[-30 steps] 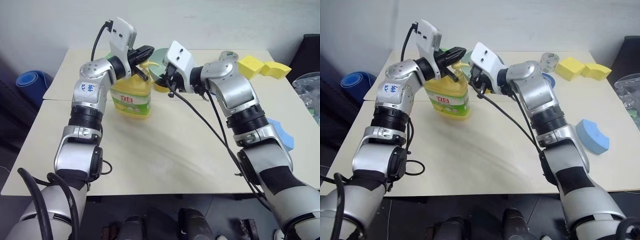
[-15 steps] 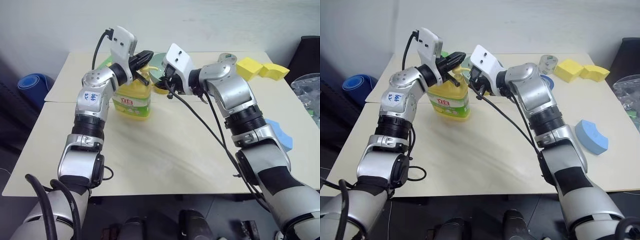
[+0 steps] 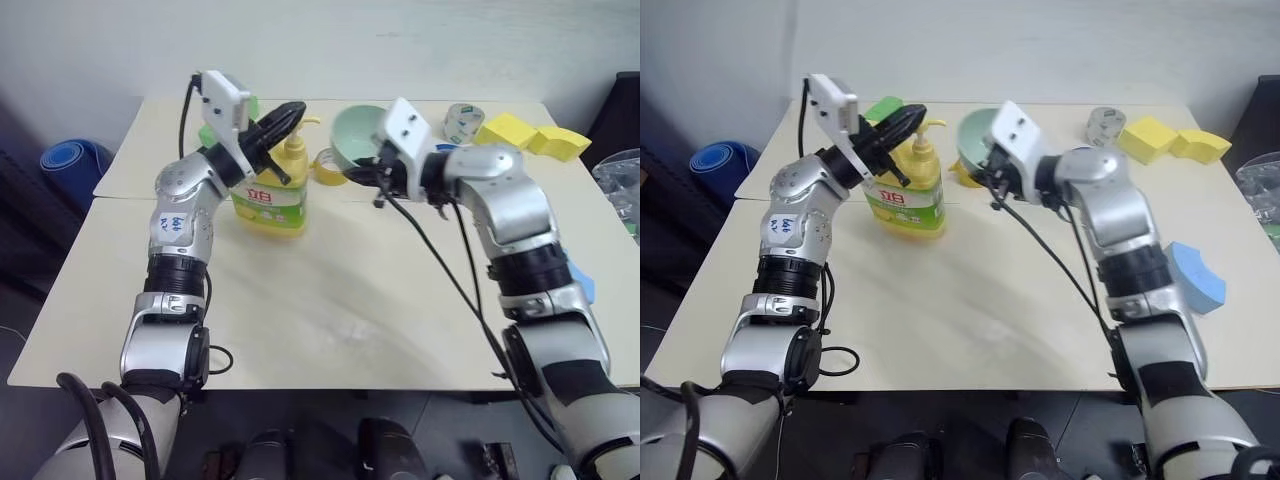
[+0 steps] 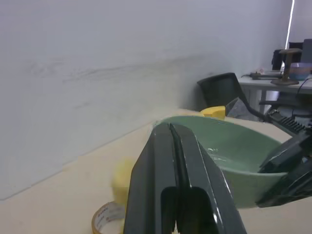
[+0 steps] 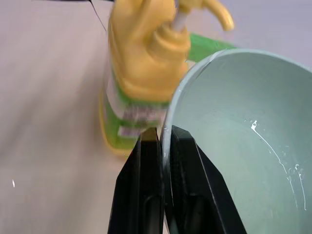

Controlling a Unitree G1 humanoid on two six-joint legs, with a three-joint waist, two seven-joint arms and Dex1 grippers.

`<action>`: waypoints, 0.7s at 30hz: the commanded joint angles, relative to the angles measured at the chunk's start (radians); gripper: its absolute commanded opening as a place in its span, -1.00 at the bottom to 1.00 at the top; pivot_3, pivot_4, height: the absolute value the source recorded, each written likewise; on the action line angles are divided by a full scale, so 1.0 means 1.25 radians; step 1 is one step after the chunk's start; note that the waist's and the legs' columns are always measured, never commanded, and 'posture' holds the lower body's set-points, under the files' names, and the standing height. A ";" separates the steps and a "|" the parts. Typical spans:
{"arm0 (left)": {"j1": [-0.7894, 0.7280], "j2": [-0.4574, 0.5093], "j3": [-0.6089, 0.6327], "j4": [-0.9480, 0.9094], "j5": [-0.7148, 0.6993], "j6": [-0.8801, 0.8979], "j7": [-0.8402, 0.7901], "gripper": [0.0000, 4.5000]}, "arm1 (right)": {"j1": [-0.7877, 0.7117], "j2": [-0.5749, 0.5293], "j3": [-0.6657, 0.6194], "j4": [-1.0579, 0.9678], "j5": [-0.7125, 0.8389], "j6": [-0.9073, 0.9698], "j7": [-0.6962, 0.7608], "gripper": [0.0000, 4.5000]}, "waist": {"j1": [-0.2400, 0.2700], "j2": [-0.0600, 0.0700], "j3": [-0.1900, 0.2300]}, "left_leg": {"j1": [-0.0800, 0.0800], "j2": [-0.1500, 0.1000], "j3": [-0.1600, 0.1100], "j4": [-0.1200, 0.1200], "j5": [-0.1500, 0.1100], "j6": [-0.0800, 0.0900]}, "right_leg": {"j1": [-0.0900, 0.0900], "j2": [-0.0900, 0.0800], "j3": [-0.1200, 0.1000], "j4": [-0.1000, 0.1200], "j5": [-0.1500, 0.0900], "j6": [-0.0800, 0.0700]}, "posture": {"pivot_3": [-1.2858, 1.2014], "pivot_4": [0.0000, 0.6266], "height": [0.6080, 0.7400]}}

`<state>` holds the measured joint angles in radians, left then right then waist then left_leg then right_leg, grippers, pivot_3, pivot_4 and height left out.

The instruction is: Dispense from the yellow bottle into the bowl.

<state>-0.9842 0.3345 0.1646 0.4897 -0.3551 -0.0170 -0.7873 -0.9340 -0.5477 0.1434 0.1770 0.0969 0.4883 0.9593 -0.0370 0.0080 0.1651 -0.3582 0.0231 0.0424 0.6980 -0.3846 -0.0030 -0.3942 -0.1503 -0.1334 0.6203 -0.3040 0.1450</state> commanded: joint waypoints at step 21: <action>0.657 0.236 -0.037 -0.429 -0.041 0.096 -0.254 -0.50 | 0.481 -0.042 -0.067 -0.117 0.030 -0.307 -0.048 -0.33 | 0.015 0.000 0.002 | 0.001 0.001 0.003 0.000 0.000 0.000 | 0.001 0.000 0.002 -0.003 0.000 0.000 | 0.03 -0.52 1.00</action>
<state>-0.1787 0.6085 0.1057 -0.0537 -0.4333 0.1540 -1.0919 -0.3524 -0.5852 0.1213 0.1016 0.0924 0.1464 0.8964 -0.0178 0.0080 0.1674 -0.3564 0.0239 0.0460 0.6986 -0.3847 -0.0031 -0.3923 -0.1503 -0.1304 0.6169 -0.3041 0.1448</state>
